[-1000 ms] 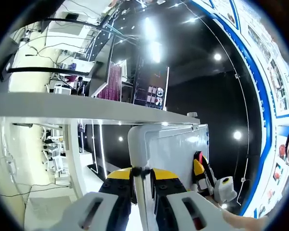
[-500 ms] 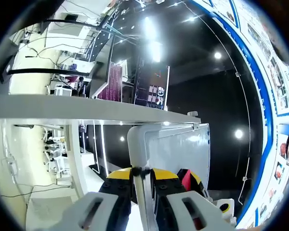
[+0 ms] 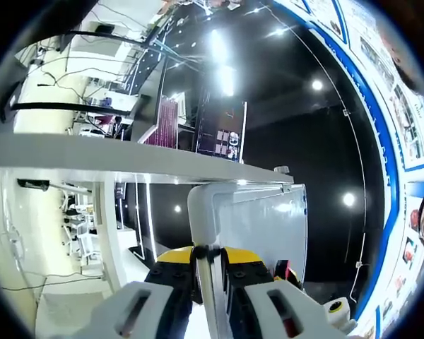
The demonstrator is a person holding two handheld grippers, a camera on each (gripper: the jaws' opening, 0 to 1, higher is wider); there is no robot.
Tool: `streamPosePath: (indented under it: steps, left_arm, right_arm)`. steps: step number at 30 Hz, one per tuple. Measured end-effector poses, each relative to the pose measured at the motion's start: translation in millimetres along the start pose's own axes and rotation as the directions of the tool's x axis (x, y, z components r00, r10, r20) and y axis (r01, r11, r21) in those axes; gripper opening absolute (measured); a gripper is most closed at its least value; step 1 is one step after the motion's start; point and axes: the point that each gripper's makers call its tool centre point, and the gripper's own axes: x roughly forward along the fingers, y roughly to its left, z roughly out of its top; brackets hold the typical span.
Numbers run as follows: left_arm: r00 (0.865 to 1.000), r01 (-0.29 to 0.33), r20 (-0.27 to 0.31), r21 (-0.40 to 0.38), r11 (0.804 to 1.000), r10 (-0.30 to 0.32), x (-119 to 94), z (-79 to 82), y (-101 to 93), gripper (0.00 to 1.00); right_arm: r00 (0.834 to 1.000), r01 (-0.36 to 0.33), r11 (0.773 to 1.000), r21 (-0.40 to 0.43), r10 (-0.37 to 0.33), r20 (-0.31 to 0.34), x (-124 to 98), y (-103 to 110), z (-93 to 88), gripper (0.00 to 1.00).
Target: Wipe the writing off the whiteboard with the eraser
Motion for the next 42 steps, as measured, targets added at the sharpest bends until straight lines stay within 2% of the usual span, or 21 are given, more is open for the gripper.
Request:
streamPosePath:
  steps: [1, 4, 7, 11, 12, 14, 17, 21, 23, 24, 25, 27, 29, 31, 33, 36, 37, 38, 39, 41, 42]
  left_arm:
    - [1.0, 0.0, 0.0, 0.002, 1.0, 0.0, -0.2, 0.0, -0.2, 0.17]
    - [1.0, -0.007, -0.003, 0.019, 1.0, 0.007, 0.1, 0.0, -0.4, 0.18]
    - [1.0, -0.023, -0.013, 0.065, 0.998, 0.024, -0.3, 0.5, -1.0, 0.18]
    - [0.999, -0.028, -0.034, 0.104, 0.994, 0.032, -1.5, 1.2, -0.6, 0.17]
    - [0.999, -0.029, -0.04, 0.12, 0.992, 0.034, -2.0, 1.9, -0.6, 0.17]
    - [0.998, -0.029, -0.052, 0.133, 0.991, 0.037, -1.8, 2.5, -1.2, 0.17]
    - [0.993, -0.064, -0.086, 0.211, 0.975, 0.084, -3.3, 3.5, -1.4, 0.18]
    - [0.987, -0.084, -0.108, 0.257, 0.963, 0.115, -4.1, 4.2, -4.4, 0.18]
    - [0.983, -0.084, -0.134, 0.276, 0.957, 0.125, -4.0, 4.2, -4.3, 0.18]
    - [0.978, -0.062, -0.169, 0.327, 0.943, 0.123, -5.9, 3.2, -4.2, 0.17]
    - [0.975, -0.069, -0.168, 0.38, 0.923, 0.142, -7.4, 6.2, -2.0, 0.17]
    - [0.98, -0.08, -0.13, 0.426, 0.901, 0.148, -6.2, 16.0, -1.5, 0.17]
    - [0.979, -0.084, -0.134, 0.411, 0.908, 0.151, -1.6, 19.3, -1.4, 0.19]
    - [0.97, -0.102, -0.144, 0.486, 0.868, 0.195, 1.2, 21.6, -0.9, 0.24]
    - [0.96, -0.102, -0.168, 0.53, 0.842, 0.222, 2.9, 18.4, -3.0, 0.3]
    - [0.953, -0.13, -0.163, 0.538, 0.832, 0.255, 1.7, 9.5, -14.9, 0.4]
    - [0.948, -0.132, -0.164, 0.579, 0.805, 0.274, 0.7, 6.0, -18.2, 0.44]
    - [0.932, -0.114, -0.198, 0.635, 0.764, 0.304, -2.0, -2.1, -21.4, 0.46]
    - [0.921, -0.108, -0.215, 0.662, 0.742, 0.326, -4.2, -6.1, -21.8, 0.47]
    - [0.92, -0.104, -0.217, 0.669, 0.736, 0.327, -4.4, -7.3, -22.7, 0.47]
    - [0.915, -0.096, -0.223, 0.688, 0.719, 0.336, -5.4, -10.6, -24.4, 0.47]
  right_arm:
    - [0.997, 0.071, 0.997, 0.032, -0.071, -0.006, -8.2, -12.9, -0.9, 0.39]
    - [0.987, 0.158, 0.978, 0.139, -0.157, -0.019, -23.5, -30.4, -5.5, 0.39]
    - [0.976, 0.216, 0.953, 0.211, -0.216, -0.023, -38.3, -44.3, -6.6, 0.39]
    - [0.953, 0.3, 0.902, 0.31, -0.297, -0.058, -67.3, -64.6, -15.6, 0.39]
    - [0.942, 0.335, 0.884, 0.325, -0.328, -0.077, -79.2, -72.1, -20.9, 0.39]
    - [0.934, 0.355, 0.877, 0.324, -0.348, -0.082, -95.0, -80.3, -25.4, 0.39]
    - [0.908, 0.415, 0.827, 0.38, -0.403, -0.114, -122.4, -96.2, -35.6, 0.39]
    - [0.879, 0.47, 0.788, 0.397, -0.459, -0.13, -155.1, -111.7, -42.1, 0.39]
    - [0.853, 0.513, 0.768, 0.385, -0.507, -0.125, -175.4, -122.8, -41.0, 0.39]
    - [0.851, 0.512, 0.761, 0.399, -0.514, -0.111, -185.8, -127.3, -40.0, 0.39]
    - [0.849, 0.512, 0.755, 0.41, -0.518, -0.106, -193.1, -131.0, -41.0, 0.39]
    - [0.831, 0.533, 0.735, 0.419, -0.549, -0.093, -209.8, -141.4, -43.5, 0.39]
    - [0.812, 0.548, 0.689, 0.474, -0.574, -0.104, -225.4, -149.3, -51.3, 0.39]
    - [0.805, 0.555, 0.679, 0.481, -0.584, -0.105, -236.6, -155.1, -57.3, 0.39]
    - [0.785, 0.576, 0.656, 0.488, -0.61, -0.108, -252.4, -164.4, -64.7, 0.39]
    - [0.75, 0.613, 0.605, 0.509, -0.648, -0.132, -279.0, -177.4, -78.5, 0.39]
    - [0.742, 0.62, 0.597, 0.51, -0.656, -0.134, -286.4, -180.1, -81.4, 0.39]
    - [0.729, 0.631, 0.579, 0.516, -0.671, -0.138, -295.2, -183.3, -84.3, 0.39]
    - [0.718, 0.638, 0.565, 0.524, -0.681, -0.141, -301.1, -185.4, -86.0, 0.39]
    - [0.712, 0.644, 0.558, 0.523, -0.688, -0.142, -313.2, -188.2, -90.9, 0.39]
    - [0.709, 0.647, 0.555, 0.523, -0.691, -0.143, -319.2, -189.5, -93.3, 0.39]
